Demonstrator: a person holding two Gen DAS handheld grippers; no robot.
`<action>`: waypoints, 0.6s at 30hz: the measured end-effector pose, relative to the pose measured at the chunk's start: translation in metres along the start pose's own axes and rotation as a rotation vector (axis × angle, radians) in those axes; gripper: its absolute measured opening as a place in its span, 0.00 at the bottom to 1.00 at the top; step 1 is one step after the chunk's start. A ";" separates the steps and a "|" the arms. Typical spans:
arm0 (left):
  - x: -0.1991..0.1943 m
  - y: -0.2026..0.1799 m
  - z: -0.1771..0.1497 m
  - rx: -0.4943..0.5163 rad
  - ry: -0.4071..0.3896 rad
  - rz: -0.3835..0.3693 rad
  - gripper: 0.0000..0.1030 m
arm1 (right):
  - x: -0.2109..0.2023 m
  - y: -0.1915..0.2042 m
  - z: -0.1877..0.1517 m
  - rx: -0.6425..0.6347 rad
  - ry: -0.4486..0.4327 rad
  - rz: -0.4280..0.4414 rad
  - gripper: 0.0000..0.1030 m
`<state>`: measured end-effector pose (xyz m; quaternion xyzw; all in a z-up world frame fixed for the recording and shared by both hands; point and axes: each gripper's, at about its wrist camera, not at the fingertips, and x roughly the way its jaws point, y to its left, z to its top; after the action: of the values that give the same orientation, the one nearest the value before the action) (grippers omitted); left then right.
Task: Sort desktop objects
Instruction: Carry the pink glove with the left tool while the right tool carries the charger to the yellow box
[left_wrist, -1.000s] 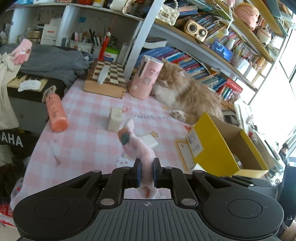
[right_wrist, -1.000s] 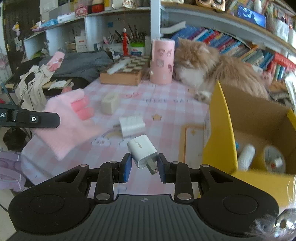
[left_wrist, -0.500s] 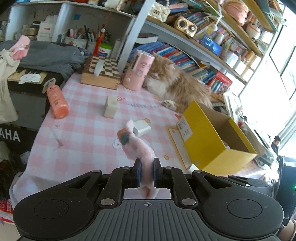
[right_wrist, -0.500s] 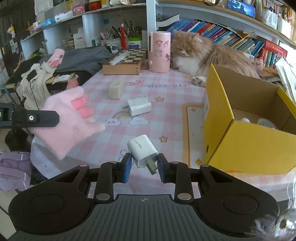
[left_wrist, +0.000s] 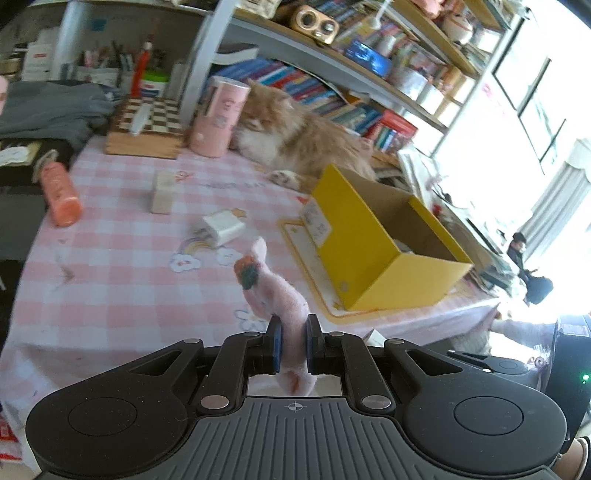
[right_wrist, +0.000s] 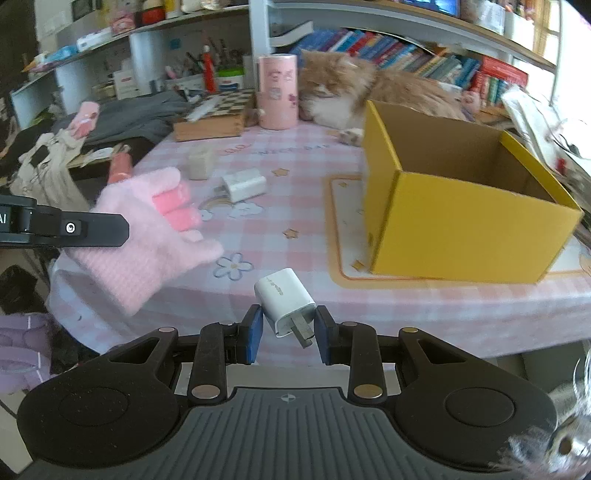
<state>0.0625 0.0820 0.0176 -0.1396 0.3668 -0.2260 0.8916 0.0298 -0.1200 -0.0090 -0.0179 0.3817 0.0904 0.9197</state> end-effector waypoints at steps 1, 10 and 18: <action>0.002 -0.002 0.000 0.007 0.006 -0.012 0.11 | -0.002 -0.002 -0.002 0.006 0.000 -0.009 0.27; 0.025 -0.022 0.000 0.055 0.061 -0.102 0.11 | -0.017 -0.022 -0.016 0.071 0.006 -0.097 0.27; 0.040 -0.041 0.000 0.094 0.093 -0.148 0.11 | -0.025 -0.039 -0.025 0.115 0.020 -0.142 0.27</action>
<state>0.0755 0.0267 0.0108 -0.1138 0.3853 -0.3144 0.8601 0.0023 -0.1645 -0.0109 0.0070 0.3932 0.0029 0.9194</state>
